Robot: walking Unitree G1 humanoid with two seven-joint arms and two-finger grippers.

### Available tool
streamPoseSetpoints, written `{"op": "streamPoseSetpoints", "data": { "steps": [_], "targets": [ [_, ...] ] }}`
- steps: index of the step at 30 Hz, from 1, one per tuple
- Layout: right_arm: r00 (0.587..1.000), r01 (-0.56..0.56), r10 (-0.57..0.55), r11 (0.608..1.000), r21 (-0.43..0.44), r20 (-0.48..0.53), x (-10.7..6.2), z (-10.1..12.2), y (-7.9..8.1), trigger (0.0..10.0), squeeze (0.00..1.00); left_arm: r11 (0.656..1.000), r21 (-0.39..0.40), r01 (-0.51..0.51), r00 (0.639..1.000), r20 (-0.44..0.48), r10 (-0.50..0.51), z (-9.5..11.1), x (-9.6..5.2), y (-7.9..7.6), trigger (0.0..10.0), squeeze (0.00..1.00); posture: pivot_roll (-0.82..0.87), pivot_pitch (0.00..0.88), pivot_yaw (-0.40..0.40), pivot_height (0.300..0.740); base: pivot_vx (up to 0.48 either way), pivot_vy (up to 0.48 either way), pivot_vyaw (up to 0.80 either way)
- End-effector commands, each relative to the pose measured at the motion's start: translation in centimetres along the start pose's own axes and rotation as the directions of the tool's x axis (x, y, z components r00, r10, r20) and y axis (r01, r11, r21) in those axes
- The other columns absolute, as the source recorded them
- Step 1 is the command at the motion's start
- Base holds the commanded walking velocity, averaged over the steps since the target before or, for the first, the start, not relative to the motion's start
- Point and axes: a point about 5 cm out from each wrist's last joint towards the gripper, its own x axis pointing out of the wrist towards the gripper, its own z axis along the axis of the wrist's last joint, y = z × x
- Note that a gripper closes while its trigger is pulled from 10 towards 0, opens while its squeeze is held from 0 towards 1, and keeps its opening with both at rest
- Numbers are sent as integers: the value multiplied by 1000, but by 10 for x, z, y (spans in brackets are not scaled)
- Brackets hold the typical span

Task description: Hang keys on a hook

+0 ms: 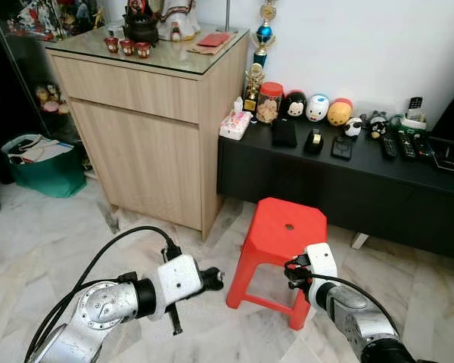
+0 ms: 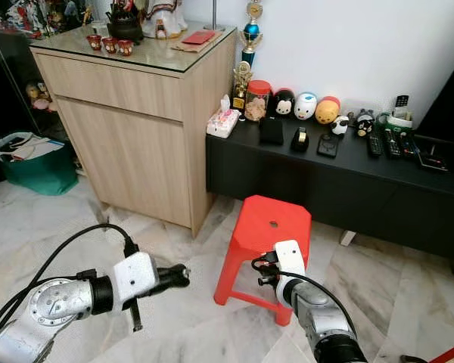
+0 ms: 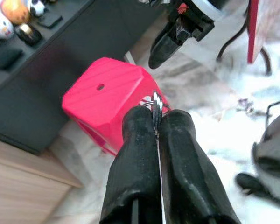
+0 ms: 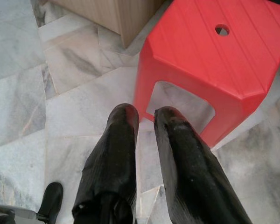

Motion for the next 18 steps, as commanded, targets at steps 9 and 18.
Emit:
{"op": "streamPoseSetpoints", "data": {
  "steps": [9, 18],
  "targets": [
    [1000, 14, -14, 1000, -4, -8, 0, -2, -5, 10000, 0, 982, 156, 103, 994, 3, -105, 13, -3, -3, 10000, 0, 12, 0, -96, 740, 0, 0, 0],
    [998, 42, -41, 999, 17, -51, 1, -20, -9, 10000, 0, 942, -186, -281, 960, -47, 277, -26, -6, 21, 10000, 0, 9, 0, -99, 740, 0, 0, 0]
  ]
}}
